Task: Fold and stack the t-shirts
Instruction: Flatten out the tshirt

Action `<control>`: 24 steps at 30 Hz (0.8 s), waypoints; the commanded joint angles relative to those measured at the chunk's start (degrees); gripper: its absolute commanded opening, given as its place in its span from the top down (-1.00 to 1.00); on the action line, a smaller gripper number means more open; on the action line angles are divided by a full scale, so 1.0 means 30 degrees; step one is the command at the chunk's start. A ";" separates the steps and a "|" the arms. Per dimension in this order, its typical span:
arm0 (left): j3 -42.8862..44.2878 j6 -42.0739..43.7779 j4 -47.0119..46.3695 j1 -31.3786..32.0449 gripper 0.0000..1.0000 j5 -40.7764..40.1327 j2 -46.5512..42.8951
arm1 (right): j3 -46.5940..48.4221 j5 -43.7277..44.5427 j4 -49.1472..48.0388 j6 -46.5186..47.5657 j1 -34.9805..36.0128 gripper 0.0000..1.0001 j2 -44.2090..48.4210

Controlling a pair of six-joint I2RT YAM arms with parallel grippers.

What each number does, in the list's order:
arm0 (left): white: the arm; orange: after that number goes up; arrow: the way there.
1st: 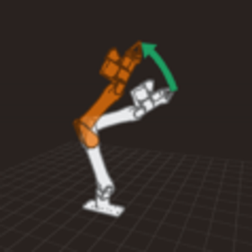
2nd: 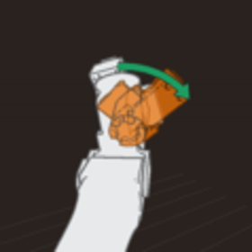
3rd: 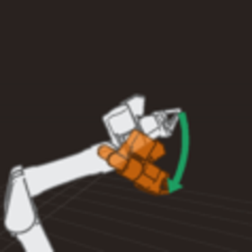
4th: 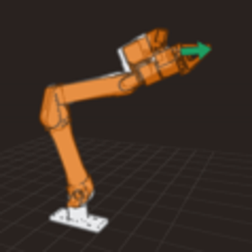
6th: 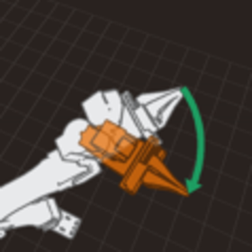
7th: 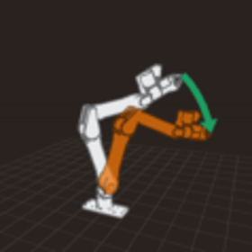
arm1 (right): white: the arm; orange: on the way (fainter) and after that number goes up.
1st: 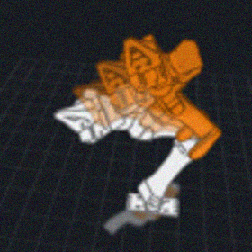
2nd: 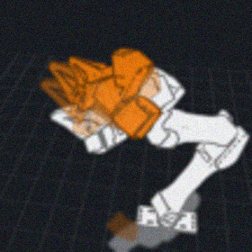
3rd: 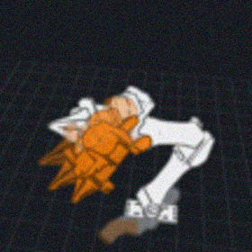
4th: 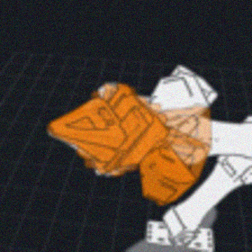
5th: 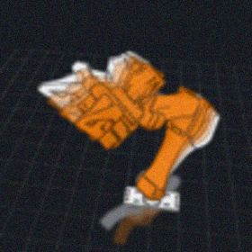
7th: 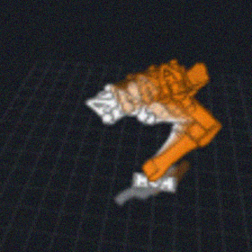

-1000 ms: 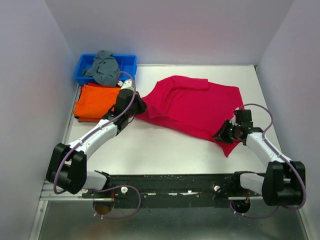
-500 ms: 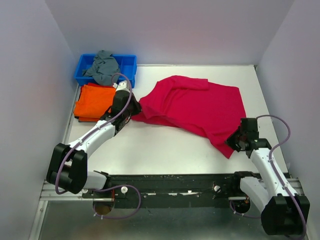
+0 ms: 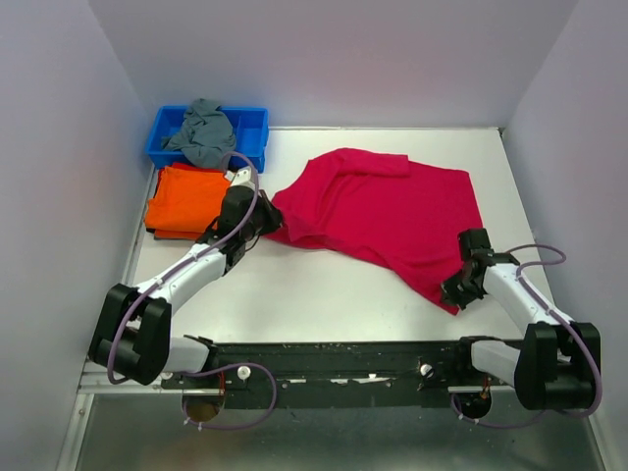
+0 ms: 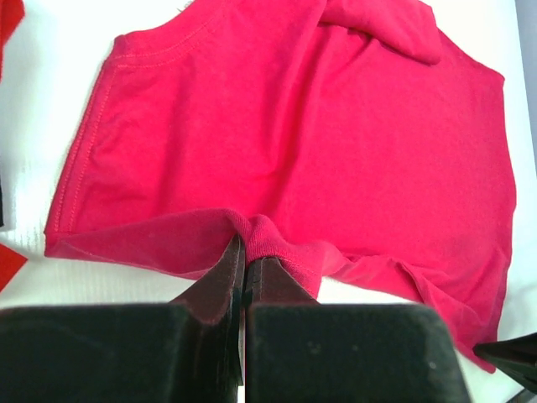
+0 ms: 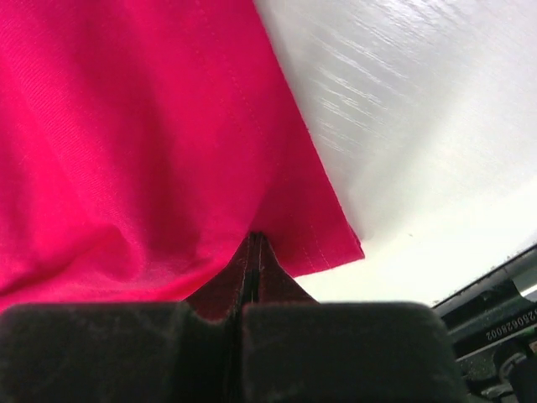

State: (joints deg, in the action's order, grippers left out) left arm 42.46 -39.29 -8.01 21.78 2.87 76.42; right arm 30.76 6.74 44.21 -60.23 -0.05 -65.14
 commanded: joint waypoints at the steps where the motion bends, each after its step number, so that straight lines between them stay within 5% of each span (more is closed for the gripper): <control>1: -0.0615 -0.0263 -0.0173 0.0502 1.00 0.0390 -0.0893 | 0.0204 0.2612 0.2841 -0.2099 0.0018 0.99 -0.0814; 15: -0.6736 -0.2252 0.4571 0.4368 1.00 -0.2068 -0.7976 | 0.2429 0.6451 0.4778 -0.2370 0.0018 0.99 0.2901; 24: -0.9083 -0.5211 0.9841 0.7005 1.00 -0.5174 -1.3574 | 0.1758 0.2796 -0.2014 0.3930 0.0018 0.94 0.5923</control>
State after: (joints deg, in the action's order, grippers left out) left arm 16.29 -49.41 11.16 39.97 -5.72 41.30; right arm 37.41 20.45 49.32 -56.99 -0.05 -48.90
